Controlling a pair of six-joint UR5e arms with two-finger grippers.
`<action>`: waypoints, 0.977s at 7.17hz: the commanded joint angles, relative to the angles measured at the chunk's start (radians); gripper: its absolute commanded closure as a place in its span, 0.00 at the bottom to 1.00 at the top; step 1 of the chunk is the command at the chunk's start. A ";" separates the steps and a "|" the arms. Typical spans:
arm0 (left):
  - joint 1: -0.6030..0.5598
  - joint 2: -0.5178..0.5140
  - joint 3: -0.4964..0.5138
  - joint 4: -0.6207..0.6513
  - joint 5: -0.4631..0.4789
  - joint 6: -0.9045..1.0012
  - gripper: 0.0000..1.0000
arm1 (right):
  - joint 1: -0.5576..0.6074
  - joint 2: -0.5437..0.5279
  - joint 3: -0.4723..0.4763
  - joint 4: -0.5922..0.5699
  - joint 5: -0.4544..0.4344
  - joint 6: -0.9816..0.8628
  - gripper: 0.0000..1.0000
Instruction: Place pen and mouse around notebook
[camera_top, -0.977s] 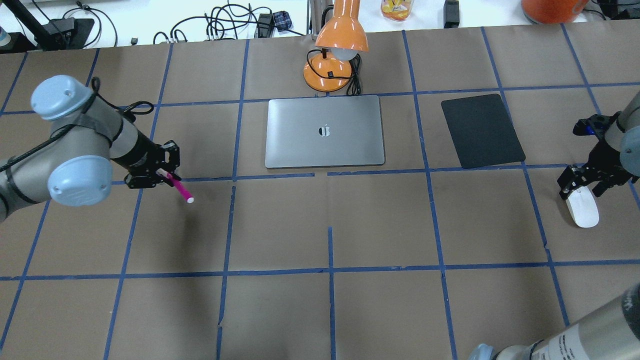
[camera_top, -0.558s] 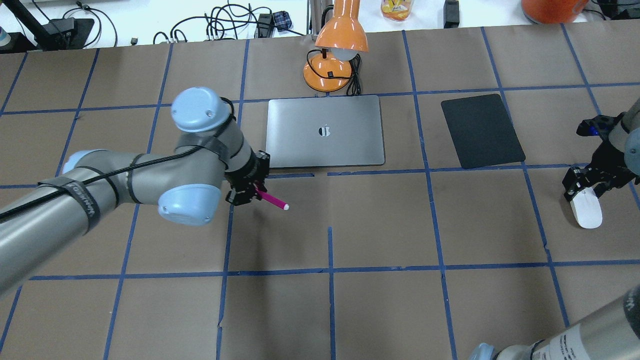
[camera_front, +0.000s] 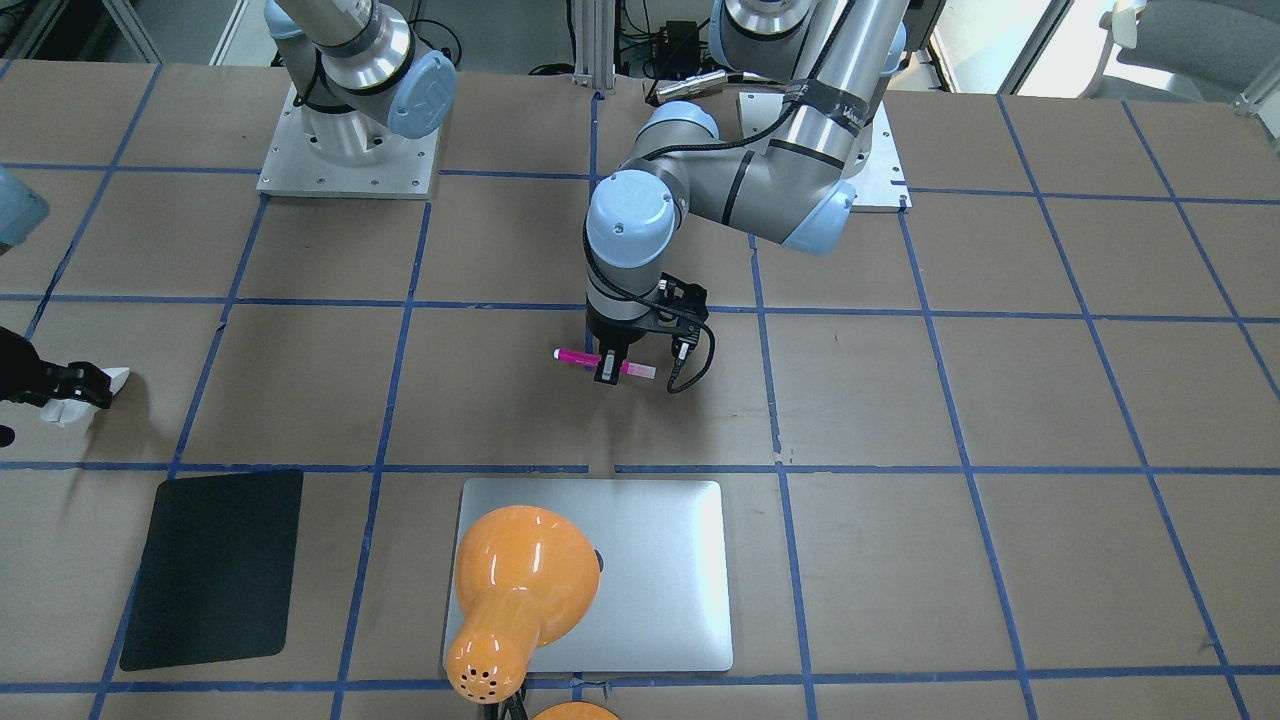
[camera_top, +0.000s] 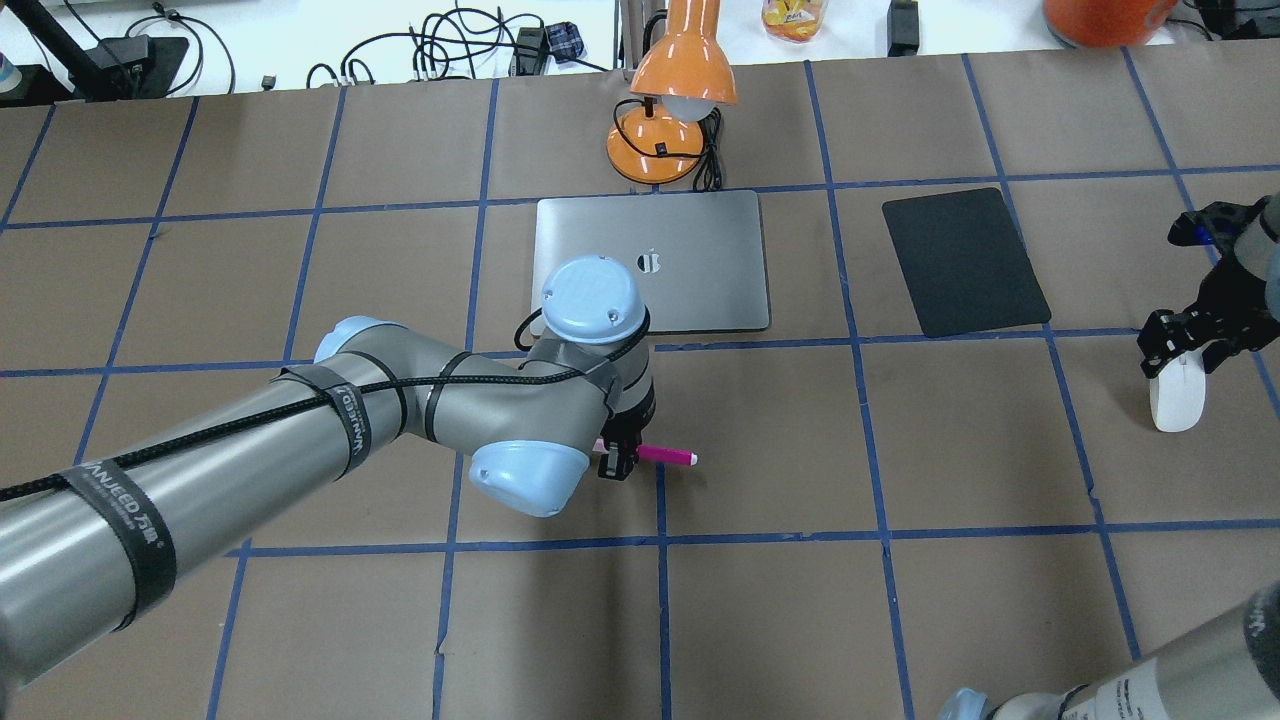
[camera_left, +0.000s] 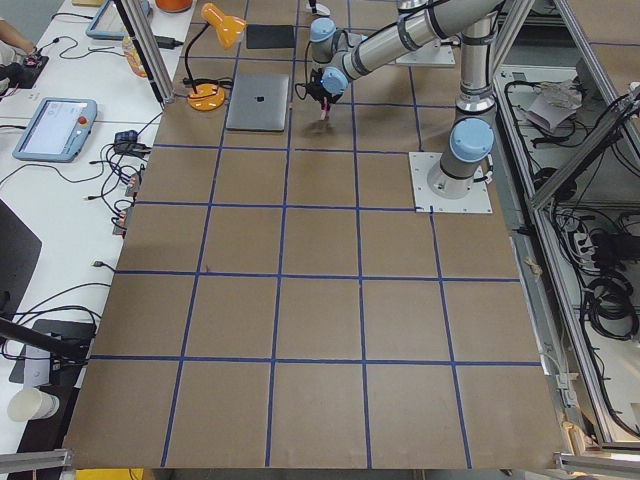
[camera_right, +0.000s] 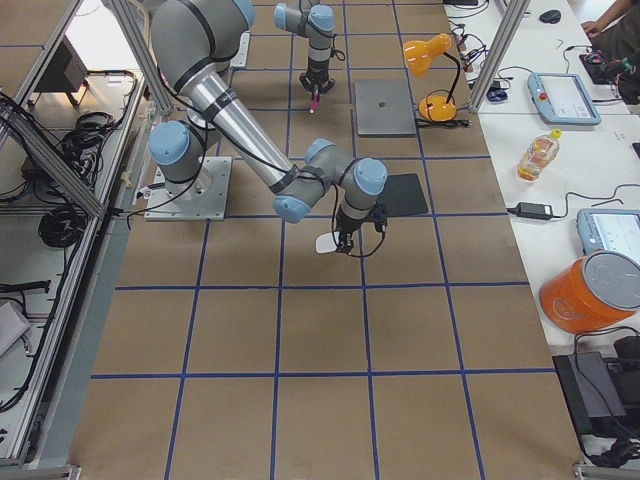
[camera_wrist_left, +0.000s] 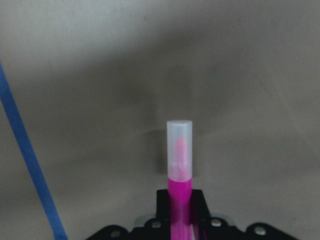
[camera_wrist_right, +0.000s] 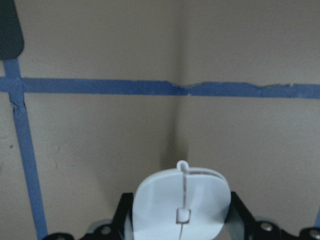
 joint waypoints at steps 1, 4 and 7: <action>-0.020 -0.040 0.050 -0.003 0.003 -0.030 1.00 | 0.062 0.004 -0.040 0.002 0.034 0.051 0.32; -0.023 -0.064 0.051 0.001 -0.003 -0.042 0.90 | 0.133 0.027 -0.057 0.016 0.023 0.075 0.30; -0.015 -0.003 0.062 -0.009 0.009 0.087 0.00 | 0.081 0.031 -0.033 -0.011 0.020 -0.159 0.02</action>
